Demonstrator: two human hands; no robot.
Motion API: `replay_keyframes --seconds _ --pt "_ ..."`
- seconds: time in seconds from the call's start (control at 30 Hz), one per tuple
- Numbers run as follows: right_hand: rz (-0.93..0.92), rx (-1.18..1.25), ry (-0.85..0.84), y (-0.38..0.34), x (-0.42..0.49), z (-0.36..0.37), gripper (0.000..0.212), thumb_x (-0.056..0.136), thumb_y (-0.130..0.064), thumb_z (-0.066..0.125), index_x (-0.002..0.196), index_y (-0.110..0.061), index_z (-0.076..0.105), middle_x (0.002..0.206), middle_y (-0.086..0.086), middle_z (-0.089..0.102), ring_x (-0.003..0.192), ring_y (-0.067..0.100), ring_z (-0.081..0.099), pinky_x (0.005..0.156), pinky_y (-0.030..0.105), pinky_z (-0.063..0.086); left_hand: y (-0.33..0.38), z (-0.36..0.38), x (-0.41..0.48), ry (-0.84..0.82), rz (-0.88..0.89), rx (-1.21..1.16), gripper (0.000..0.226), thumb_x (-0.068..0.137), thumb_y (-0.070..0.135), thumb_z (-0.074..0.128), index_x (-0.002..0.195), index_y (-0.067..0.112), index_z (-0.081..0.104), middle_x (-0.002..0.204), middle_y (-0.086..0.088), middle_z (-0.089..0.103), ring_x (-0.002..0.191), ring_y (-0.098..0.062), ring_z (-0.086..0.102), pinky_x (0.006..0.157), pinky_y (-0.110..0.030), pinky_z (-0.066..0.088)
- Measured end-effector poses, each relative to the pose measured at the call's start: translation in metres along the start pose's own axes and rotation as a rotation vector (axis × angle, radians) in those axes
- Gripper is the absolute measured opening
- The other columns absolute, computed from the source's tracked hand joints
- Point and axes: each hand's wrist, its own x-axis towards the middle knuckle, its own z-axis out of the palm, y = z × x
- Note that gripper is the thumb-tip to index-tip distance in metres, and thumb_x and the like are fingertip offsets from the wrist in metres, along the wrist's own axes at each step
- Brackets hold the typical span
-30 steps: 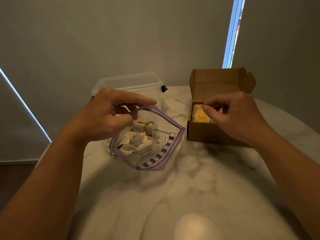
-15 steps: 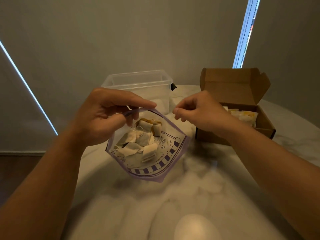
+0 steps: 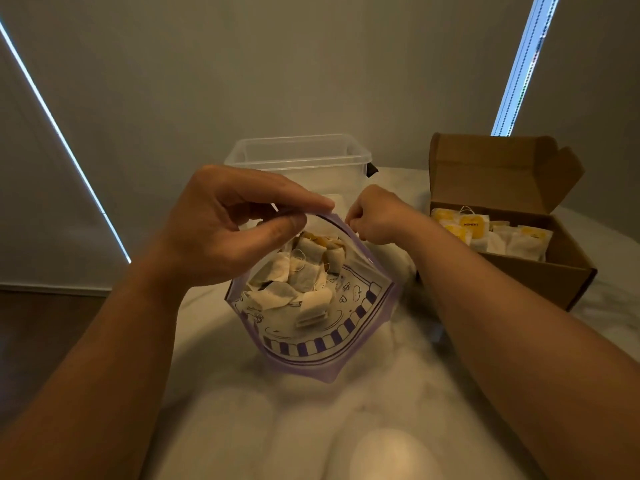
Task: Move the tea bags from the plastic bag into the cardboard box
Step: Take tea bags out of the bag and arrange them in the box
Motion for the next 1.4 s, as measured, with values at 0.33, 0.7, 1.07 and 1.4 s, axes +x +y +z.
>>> replay_keyframes --seconds 0.33,0.7,1.07,1.4 --pt "-0.012 -0.035 0.087 0.006 0.010 0.014 0.021 0.089 -0.003 0.062 0.107 -0.007 0.073 0.107 0.009 0.070 0.096 0.024 0.063 0.080 0.028 0.052 0.008 0.010 -0.012 -0.074 0.045 0.106 0.028 0.085 0.011 0.065 0.113 0.007 0.069 0.103 -0.002 0.073 0.088 -0.017 0.070 0.068 -0.032 0.056" --pt "0.030 -0.003 0.100 0.004 0.015 0.023 0.014 0.089 -0.005 0.064 0.099 -0.008 0.073 0.104 0.011 0.068 0.097 0.027 0.063 0.084 0.034 0.055 0.006 0.017 -0.017 -0.089 0.045 0.087 0.021 0.086 0.012 0.069 0.106 0.010 0.073 0.101 -0.003 0.075 0.090 -0.020 0.071 0.066 -0.041 0.057" --pt "0.016 0.047 0.188 0.000 0.012 0.020 0.011 0.086 -0.004 0.067 0.091 -0.007 0.075 0.093 0.009 0.070 0.088 0.023 0.065 0.079 0.031 0.056 0.016 0.012 -0.030 -0.067 0.006 0.226 0.029 0.083 0.015 0.069 0.112 0.012 0.071 0.105 0.003 0.072 0.092 -0.015 0.069 0.069 -0.027 0.056" --pt "-0.045 0.088 0.350 -0.005 0.005 0.009 0.012 0.090 -0.007 0.065 0.093 -0.009 0.076 0.095 0.008 0.070 0.084 0.016 0.060 0.071 0.021 0.043 0.024 0.008 -0.060 -0.065 0.066 0.383 0.021 0.084 0.016 0.071 0.105 0.011 0.074 0.098 0.002 0.069 0.082 -0.010 0.066 0.066 -0.023 0.055"
